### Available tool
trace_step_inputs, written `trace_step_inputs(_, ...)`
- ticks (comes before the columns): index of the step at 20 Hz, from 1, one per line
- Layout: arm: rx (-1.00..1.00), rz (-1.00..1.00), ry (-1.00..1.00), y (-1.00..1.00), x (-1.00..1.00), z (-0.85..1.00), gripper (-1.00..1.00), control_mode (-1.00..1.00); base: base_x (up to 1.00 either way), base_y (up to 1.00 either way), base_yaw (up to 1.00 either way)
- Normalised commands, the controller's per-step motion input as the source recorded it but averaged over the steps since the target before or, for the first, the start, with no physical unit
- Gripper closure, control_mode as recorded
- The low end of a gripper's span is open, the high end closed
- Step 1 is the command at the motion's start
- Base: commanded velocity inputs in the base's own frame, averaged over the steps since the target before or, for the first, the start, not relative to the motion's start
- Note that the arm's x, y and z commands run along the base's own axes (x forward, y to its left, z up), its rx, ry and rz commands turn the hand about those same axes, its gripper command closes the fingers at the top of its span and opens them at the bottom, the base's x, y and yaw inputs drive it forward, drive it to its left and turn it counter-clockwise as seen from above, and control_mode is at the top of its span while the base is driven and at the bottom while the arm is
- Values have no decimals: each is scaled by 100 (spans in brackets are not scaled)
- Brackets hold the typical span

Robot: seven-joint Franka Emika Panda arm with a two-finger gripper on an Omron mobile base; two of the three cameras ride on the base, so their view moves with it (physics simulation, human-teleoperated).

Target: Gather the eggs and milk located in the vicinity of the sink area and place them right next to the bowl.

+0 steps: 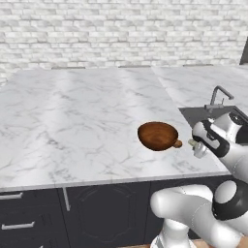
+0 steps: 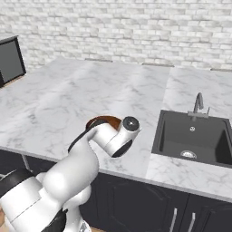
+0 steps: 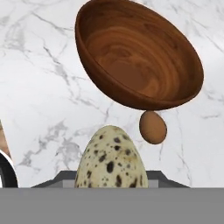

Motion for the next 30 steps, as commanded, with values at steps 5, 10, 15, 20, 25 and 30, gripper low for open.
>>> trace_step_inputs(5,4,0,0,14,6,-23,100,-100,0,0,0)
trace_step_inputs(10,5,-1,5,17,14,-13,100,-100,0,0,0)
trace_step_inputs(15,3,0,4,10,9,-11,100,-100,0,0,0)
trace_step_inputs(20,0,0,4,12,6,-13,100,-100,0,0,0)
trace_step_inputs(25,0,0,2,17,9,-19,100,-100,0,0,0)
trace_step_inputs(30,0,0,0,2,20,-17,100,-100,0,0,0)
